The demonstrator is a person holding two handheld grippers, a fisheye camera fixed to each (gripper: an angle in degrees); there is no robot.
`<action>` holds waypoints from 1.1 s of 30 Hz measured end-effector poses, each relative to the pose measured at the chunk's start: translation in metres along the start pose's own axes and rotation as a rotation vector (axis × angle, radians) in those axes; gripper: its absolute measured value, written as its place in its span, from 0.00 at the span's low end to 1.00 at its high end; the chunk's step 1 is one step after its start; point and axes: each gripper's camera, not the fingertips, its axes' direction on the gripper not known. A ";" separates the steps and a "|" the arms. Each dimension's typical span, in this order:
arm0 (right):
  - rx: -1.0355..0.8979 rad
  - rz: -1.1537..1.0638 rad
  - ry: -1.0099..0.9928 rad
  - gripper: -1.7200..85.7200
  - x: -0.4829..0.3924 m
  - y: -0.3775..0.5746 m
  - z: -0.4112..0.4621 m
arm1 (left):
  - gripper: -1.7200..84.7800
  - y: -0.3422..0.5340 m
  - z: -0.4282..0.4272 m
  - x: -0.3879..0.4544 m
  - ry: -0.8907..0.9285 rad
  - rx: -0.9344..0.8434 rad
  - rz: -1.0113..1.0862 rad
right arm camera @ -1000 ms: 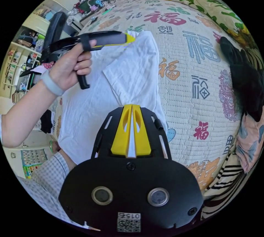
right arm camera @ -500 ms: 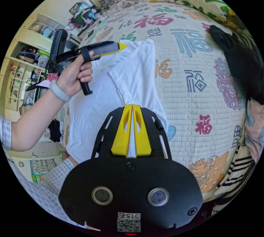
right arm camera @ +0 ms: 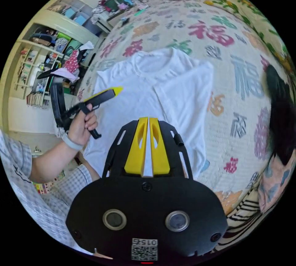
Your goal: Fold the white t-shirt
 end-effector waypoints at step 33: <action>-0.110 -0.395 -0.047 0.01 -0.182 -0.321 0.157 | 0.01 0.003 -0.210 -0.062 -0.035 0.125 -0.119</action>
